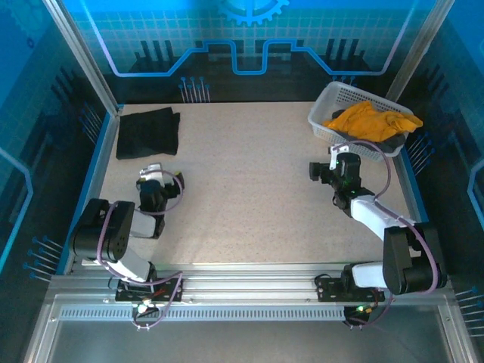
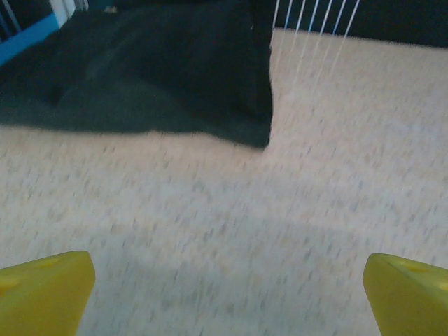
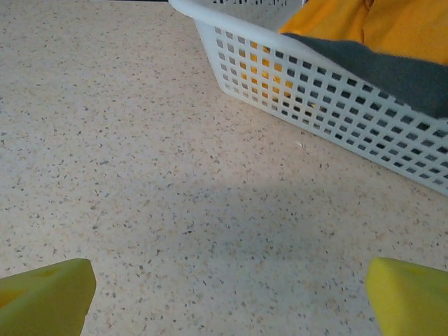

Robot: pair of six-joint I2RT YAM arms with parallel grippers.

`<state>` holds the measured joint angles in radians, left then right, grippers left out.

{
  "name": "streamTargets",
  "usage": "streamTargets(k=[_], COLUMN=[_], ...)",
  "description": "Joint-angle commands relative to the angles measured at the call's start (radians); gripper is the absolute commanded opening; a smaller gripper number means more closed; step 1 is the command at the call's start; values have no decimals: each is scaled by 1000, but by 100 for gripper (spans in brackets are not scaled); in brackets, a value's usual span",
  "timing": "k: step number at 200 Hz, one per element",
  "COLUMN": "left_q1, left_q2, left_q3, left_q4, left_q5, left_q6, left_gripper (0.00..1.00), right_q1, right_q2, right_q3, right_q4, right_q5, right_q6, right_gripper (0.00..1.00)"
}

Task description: Fold and stack the t-shirts

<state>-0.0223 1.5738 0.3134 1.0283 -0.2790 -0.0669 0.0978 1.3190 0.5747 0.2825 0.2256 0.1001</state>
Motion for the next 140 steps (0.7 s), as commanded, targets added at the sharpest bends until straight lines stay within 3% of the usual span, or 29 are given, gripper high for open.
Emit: streamTargets(k=[1, 25, 44, 60, 88, 107, 115, 140], left_q1=[2, 2, 2, 2, 2, 1, 2, 1], left_q2=[-20, -22, -22, -22, -22, -23, -22, -23], left_q3=[40, 40, 39, 40, 35, 30, 32, 42], left_q4=[-46, -52, -51, -51, -41, -35, -35, -54], left_q5=[28, 27, 27, 27, 26, 27, 27, 21], left_q6=[27, 24, 25, 25, 26, 26, 26, 26], left_gripper=[99, 99, 99, 99, 99, 99, 99, 99], right_q1=[-38, -59, -57, -34, -46, -47, -32, -15], right_q2=[-33, 81, 186, 183, 190, 181, 178, 183], right_q3=[-73, -56, 25, 7, -218, -199, -153, -158], right_q4=[82, 213, 179, 205, 629, 580, 479, 496], right_q5=[-22, -48, -66, -89, -80, -72, -58, -37], right_q6=[12, -13, -40, -79, -67, -57, -66, -81], right_gripper=[100, 100, 100, 100, 100, 100, 100, 100])
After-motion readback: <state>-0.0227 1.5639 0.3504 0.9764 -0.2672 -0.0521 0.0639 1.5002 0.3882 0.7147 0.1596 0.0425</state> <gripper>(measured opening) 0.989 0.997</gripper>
